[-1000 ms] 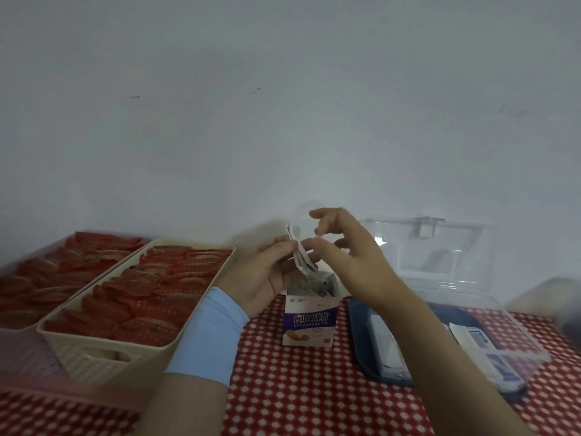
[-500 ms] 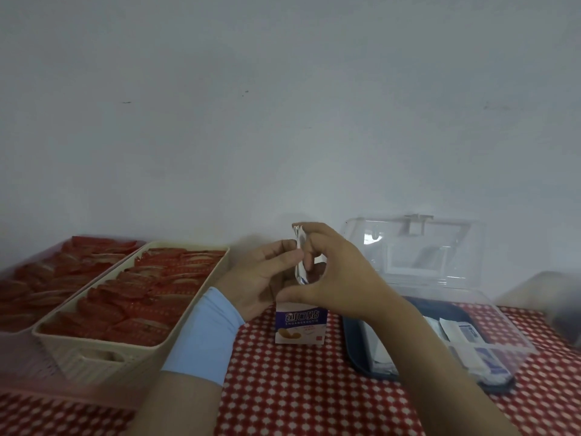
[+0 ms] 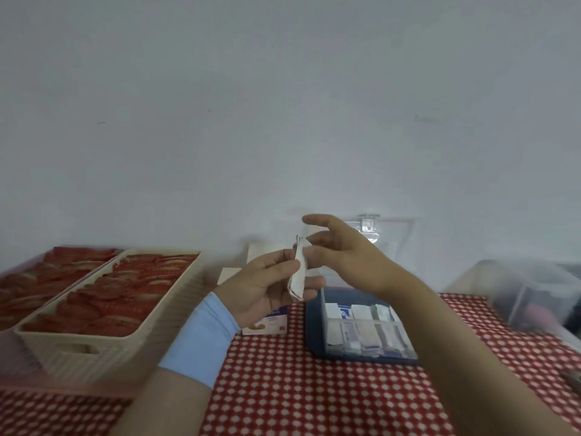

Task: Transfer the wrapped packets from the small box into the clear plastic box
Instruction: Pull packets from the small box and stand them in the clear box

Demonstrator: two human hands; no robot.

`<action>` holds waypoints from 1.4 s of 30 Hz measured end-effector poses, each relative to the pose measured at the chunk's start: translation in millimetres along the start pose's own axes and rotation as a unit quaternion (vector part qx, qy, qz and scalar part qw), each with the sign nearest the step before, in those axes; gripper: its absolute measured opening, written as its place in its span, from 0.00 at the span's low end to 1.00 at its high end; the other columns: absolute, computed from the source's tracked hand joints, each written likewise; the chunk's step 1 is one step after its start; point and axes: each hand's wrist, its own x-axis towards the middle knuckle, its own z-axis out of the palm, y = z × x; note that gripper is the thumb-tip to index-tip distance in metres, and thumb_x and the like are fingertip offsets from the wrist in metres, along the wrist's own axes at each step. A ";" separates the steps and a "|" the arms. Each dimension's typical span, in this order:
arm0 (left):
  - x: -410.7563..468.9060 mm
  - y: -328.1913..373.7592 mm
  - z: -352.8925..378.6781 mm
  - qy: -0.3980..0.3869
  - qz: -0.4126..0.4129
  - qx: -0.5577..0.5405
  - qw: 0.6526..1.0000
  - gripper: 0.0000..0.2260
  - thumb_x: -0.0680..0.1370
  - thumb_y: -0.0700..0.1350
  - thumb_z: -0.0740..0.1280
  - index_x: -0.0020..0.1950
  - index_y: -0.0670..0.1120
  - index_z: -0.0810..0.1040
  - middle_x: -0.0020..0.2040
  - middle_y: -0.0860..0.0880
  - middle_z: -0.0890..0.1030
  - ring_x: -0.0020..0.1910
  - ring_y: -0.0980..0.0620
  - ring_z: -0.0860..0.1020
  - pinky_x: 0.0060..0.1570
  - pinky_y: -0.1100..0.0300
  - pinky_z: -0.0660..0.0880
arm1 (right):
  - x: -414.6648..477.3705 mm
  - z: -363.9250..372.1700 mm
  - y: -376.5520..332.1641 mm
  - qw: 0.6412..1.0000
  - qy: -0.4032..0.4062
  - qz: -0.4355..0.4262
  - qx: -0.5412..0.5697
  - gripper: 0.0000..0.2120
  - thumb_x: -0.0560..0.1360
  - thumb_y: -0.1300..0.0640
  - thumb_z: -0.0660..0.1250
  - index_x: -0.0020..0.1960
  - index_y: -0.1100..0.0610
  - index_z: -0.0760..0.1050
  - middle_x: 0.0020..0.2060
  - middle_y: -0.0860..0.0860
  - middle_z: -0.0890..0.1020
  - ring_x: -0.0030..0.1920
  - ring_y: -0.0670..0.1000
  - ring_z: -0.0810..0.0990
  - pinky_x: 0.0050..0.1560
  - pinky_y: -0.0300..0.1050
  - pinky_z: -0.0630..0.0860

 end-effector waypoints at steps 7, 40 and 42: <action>6.3 -14.7 28.9 -0.004 -0.048 0.013 0.999 0.18 0.75 0.43 0.64 0.63 0.37 0.76 0.56 0.40 0.84 0.49 0.44 0.85 0.44 0.54 0.83 | -18.2 -39.6 -2.4 0.997 -0.011 0.031 -0.073 0.04 0.76 0.62 0.72 0.47 0.54 0.85 0.45 0.51 0.87 0.50 0.54 0.85 0.61 0.52 0.79; 14.6 -4.3 81.1 -0.044 -0.070 0.062 0.995 0.16 0.73 0.40 0.66 0.60 0.37 0.76 0.50 0.43 0.85 0.47 0.46 0.85 0.43 0.57 0.83 | -42.3 -93.6 -24.9 0.992 -0.088 0.082 -0.027 0.07 0.81 0.58 0.66 0.55 0.58 0.82 0.43 0.52 0.85 0.44 0.49 0.82 0.50 0.48 0.76; 15.6 -4.8 80.3 -0.042 -0.073 0.057 0.995 0.16 0.75 0.40 0.66 0.61 0.36 0.76 0.51 0.43 0.85 0.47 0.46 0.85 0.43 0.57 0.83 | -40.9 -96.4 -23.6 0.992 -0.081 0.097 -0.010 0.06 0.80 0.60 0.67 0.52 0.59 0.82 0.41 0.51 0.84 0.42 0.50 0.81 0.47 0.47 0.73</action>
